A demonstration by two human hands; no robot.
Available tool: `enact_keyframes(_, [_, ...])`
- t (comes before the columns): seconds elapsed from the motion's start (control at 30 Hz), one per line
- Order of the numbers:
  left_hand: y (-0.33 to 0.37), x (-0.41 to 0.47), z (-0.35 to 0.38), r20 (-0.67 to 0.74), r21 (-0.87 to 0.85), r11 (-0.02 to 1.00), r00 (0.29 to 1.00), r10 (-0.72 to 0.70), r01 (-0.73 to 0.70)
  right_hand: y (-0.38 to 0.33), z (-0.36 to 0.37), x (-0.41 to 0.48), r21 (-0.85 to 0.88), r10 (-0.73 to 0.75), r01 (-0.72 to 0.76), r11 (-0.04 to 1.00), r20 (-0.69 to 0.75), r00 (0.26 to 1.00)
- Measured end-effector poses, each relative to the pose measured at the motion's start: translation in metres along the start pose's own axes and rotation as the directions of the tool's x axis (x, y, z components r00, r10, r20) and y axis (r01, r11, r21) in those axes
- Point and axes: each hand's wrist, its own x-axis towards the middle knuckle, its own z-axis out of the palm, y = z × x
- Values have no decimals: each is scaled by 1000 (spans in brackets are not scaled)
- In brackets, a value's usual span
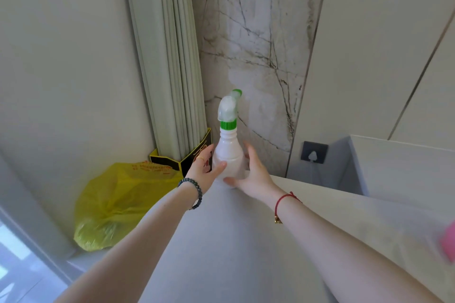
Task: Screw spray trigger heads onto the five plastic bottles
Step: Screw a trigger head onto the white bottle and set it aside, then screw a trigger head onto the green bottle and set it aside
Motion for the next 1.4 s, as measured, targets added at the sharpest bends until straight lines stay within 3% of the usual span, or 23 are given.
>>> enact_keyframes(0.23, [20, -74, 26, -99, -56, 989, 985, -140, 135, -3, -54, -120, -31, -53, 51, 998, -77, 996])
enact_keyframes(0.43, [81, -140, 113, 159, -50, 998, 987, 33, -25, -10, -142, -223, -5, 10, -11, 1000, -258, 966])
enact_keyframes(0.67, [130, -194, 222, 461, -43, 986, 873, 161, -159, -12, -249, -301, -92, -113, 75, 993, -531, 840])
enact_keyframes(0.8, [132, -208, 276, 546, -13, 986, 825, 146, -165, 13, -275, -322, -94, -28, -43, 995, -645, 764])
enact_keyframes(0.93, [131, -211, 315, 563, 16, 991, 820, 99, -131, 44, -276, -327, -113, 46, -145, 983, -611, 791])
enact_keyframes(1.1, [121, -212, 330, 600, 8, 995, 797, 75, -100, 66, -269, -322, -30, 122, -167, 986, -559, 820])
enact_keyframes(1.27, [139, -207, 307, 592, -86, 987, 790, 159, -134, 45, -272, -319, -79, 13, -76, 994, -604, 797])
enact_keyframes(1.4, [165, -198, 256, 564, -103, 938, 757, 329, -330, 1, -262, -307, -91, -94, 51, 995, -572, 815])
